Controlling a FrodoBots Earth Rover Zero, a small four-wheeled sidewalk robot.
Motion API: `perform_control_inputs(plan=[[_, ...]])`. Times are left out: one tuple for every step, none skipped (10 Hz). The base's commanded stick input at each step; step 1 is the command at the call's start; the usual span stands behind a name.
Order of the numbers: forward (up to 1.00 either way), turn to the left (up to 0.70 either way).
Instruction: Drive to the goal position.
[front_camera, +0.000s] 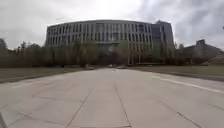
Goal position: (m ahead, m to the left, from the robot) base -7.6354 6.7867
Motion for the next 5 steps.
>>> perform_control_inputs(plan=[[0.7, 0.0], [0.7, 0.0], [0.7, 0.0], [0.7, 0.0], [0.7, 0.35]])
